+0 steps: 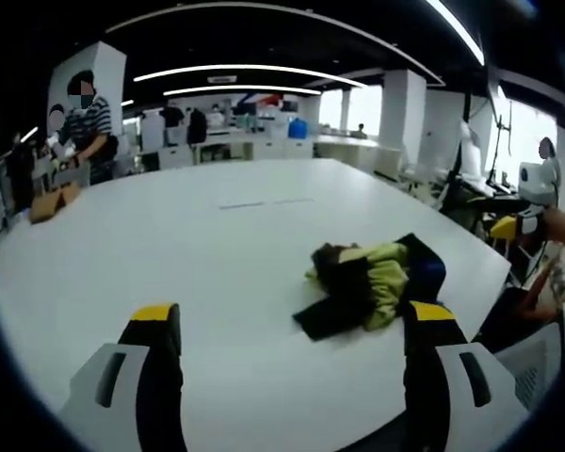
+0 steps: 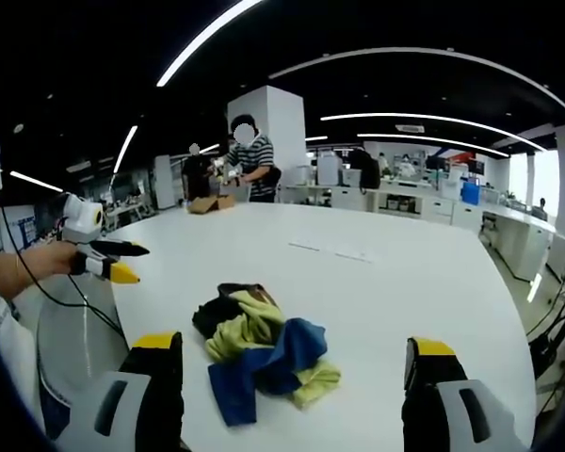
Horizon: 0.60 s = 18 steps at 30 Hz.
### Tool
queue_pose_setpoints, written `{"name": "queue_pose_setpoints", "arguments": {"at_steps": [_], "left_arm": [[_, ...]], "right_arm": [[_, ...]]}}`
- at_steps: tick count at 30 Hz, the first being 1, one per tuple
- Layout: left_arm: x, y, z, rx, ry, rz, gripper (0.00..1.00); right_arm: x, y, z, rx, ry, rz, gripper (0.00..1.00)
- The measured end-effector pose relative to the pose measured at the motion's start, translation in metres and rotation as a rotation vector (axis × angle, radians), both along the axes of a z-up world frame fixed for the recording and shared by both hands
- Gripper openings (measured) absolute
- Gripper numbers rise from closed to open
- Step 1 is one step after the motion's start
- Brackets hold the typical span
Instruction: Fold the garment on the visible template until the final outline fits inside the template.
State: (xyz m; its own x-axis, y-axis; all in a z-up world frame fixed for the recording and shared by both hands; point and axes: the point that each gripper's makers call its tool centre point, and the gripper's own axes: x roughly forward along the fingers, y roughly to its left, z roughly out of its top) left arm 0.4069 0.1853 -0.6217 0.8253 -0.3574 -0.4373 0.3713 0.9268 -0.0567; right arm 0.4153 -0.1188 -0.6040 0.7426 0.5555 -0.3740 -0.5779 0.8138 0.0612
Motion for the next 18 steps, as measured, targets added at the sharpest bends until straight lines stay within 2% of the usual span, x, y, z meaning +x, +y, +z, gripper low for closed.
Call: {"name": "queue_pose_setpoints", "arguments": {"at_steps": [18], "left_arm": [[0.0008, -0.0011, 0.0015, -0.012, -0.001, -0.027, 0.90]], "right_arm": [[0.0006, 0.0040, -0.0031, -0.001, 0.008, 0.017, 0.96]]}}
